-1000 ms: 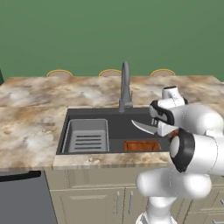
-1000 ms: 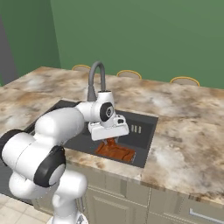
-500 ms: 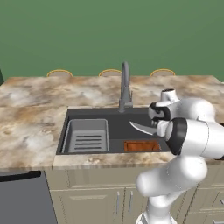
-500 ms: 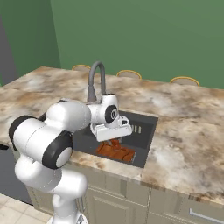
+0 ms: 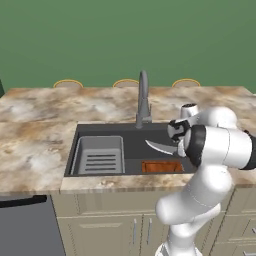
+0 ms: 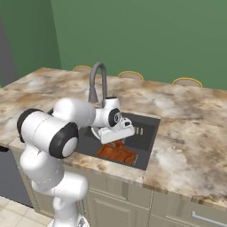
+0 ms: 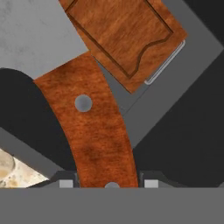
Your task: Move the cutting board and knife to the sink. Then move spray from the cabinet to the counter.
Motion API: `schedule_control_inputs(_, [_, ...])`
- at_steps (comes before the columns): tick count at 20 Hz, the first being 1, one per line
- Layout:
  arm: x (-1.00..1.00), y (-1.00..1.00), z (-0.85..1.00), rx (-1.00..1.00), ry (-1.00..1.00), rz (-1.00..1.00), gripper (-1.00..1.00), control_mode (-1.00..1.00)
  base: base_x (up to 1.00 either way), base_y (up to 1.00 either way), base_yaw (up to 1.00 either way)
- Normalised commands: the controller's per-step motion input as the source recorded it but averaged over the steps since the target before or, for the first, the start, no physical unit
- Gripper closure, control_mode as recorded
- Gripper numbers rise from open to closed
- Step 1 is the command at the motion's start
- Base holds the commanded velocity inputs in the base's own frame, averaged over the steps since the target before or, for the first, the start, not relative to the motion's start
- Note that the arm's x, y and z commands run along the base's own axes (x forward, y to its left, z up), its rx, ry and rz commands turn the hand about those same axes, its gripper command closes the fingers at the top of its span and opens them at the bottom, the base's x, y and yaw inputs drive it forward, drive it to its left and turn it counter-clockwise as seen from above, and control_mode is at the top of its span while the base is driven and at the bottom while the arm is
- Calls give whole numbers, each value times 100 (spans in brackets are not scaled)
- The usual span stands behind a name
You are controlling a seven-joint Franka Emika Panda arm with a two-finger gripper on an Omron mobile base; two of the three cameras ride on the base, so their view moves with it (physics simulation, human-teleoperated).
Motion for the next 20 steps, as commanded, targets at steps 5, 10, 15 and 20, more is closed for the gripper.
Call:
schedule_control_inputs(5, [22, 0, -26, 0, -3, 2, 100, -100, 0, 0, 0])
schedule_control_inputs(10, [22, -7, -25, 2, -2, 0, 100, -100, 0, 0, 0])
schedule_control_inputs(15, [19, -12, -29, 0, -4, 5, 100, -100, 0, 0, 0])
schedule_control_inputs(20, [17, -14, -30, 0, -5, 13, 100, -100, 0, 0, 0])
